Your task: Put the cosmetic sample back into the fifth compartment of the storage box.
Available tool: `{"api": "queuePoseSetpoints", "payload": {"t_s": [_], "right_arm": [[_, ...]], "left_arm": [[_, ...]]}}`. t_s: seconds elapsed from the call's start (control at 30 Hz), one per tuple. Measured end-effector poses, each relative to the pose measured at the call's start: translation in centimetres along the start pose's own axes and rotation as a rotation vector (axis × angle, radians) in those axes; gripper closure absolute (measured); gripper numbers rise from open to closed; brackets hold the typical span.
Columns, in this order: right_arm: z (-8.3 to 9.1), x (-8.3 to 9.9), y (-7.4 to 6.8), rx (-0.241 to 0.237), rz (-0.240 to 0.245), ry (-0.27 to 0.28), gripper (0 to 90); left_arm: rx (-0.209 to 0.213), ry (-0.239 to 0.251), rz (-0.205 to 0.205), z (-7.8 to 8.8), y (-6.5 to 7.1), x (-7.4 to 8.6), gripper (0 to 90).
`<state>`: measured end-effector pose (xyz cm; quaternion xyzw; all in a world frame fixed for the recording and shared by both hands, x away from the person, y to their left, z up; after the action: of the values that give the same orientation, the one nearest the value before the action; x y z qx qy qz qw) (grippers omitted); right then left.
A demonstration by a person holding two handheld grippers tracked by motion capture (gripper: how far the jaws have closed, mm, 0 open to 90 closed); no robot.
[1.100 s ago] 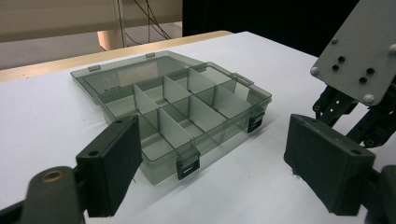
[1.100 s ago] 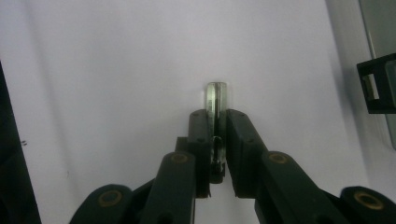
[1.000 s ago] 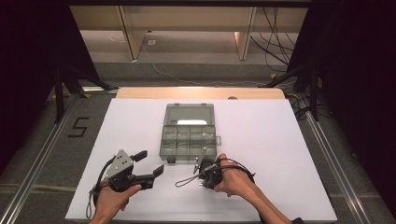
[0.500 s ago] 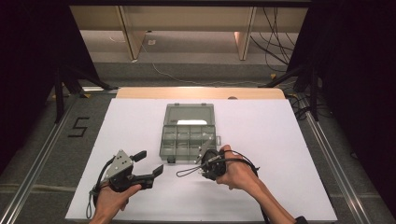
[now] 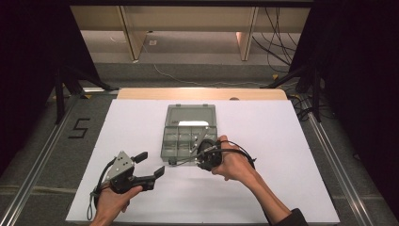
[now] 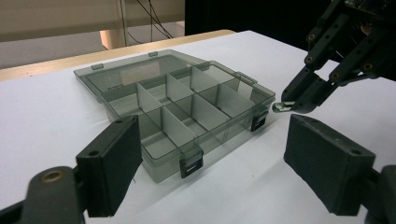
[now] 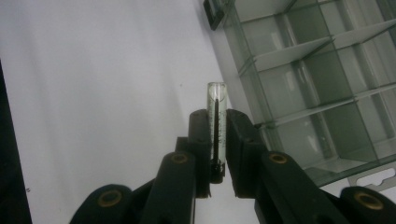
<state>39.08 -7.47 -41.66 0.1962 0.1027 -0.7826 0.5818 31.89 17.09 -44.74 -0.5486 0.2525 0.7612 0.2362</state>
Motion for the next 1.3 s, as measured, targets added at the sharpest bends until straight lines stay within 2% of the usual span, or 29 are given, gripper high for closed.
{"api": "queuePoseSetpoints", "payload": {"t_s": [0.07,0.13,0.23,0.43,0.7,0.9,1.3], "right_arm": [[0.1,-0.3,0.2,0.0,0.004,-0.004,81.3],[0.1,-0.6,0.3,0.001,0.002,0.003,81.3],[0.1,-1.1,0.7,0.003,-0.004,0.004,81.3],[0.2,-1.7,1.4,0.007,-0.012,0.004,81.3],[-0.1,-3.5,2.4,0.006,-0.044,0.018,81.3],[-0.8,-5.3,2.9,0.006,-0.073,0.033,81.3],[-2.6,-8.2,4.0,0.007,-0.134,0.026,81.3]], "left_arm": [[-0.001,0.0,0.007,0.0,0.1,0.0,18.5],[0.0,-0.004,-0.013,0.1,0.0,-0.1,18.5],[-0.005,0.0,-0.001,0.1,0.0,0.0,18.4],[0.001,0.001,-0.004,0.0,0.0,0.0,18.5],[-0.004,-0.002,-0.006,0.0,0.0,0.0,18.5],[-0.005,-0.002,-0.008,0.0,0.0,0.0,18.5],[-0.008,-0.005,-0.014,0.0,0.0,0.0,18.5]]}}
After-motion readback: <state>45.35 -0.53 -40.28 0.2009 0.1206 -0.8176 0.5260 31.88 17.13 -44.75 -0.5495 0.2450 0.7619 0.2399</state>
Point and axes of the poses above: each handheld gripper's, and its own axes: z roughly backward along the jaws, x roughly out of its underside, y roughly to its right, the point moved 2 cm from there along -z, roughly forward along the jaws, and after that the axes turned 3 degrees about y, right-handed, at the moved point
